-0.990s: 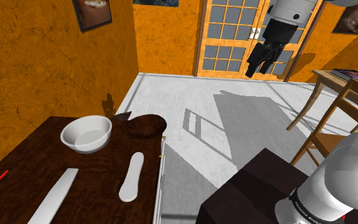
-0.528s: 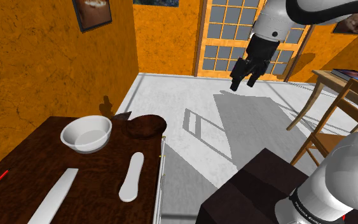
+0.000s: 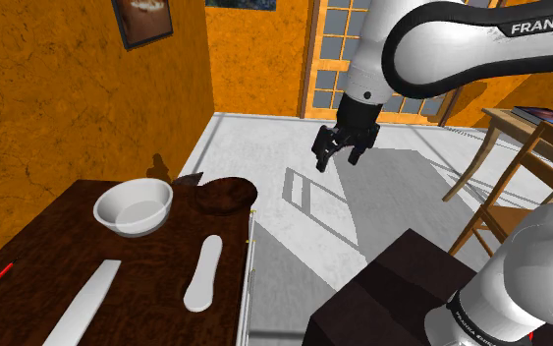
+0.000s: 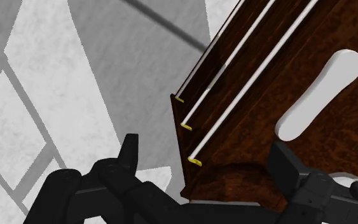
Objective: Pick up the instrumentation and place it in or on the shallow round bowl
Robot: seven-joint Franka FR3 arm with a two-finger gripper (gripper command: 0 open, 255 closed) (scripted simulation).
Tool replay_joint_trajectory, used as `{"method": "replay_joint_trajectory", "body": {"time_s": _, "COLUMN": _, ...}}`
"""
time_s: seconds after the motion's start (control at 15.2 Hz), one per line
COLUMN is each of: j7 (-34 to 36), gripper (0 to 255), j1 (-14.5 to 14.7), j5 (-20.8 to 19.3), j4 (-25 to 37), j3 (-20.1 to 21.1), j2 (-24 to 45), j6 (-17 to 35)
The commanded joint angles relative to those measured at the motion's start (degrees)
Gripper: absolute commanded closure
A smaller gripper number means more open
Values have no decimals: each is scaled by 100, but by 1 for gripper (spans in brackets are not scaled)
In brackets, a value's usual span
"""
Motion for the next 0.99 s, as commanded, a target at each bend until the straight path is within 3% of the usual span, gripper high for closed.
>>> {"method": "replay_joint_trajectory", "body": {"time_s": 0.0, "j7": 366, "gripper": 0, "j1": 20, "j5": 93, "j4": -13, "j3": 274, "j2": 297, "j6": 312}}
{"method": "replay_joint_trajectory", "body": {"time_s": 0.53, "j7": 1864, "gripper": 0, "j1": -68, "j5": 55, "j4": 317, "j3": 1313, "j2": 1779, "j6": 1406}}
{"method": "replay_joint_trajectory", "body": {"time_s": 0.92, "j7": 3292, "gripper": 0, "j1": -234, "j5": -659, "j4": 921, "j3": 1981, "j2": 3223, "j6": 2070}}
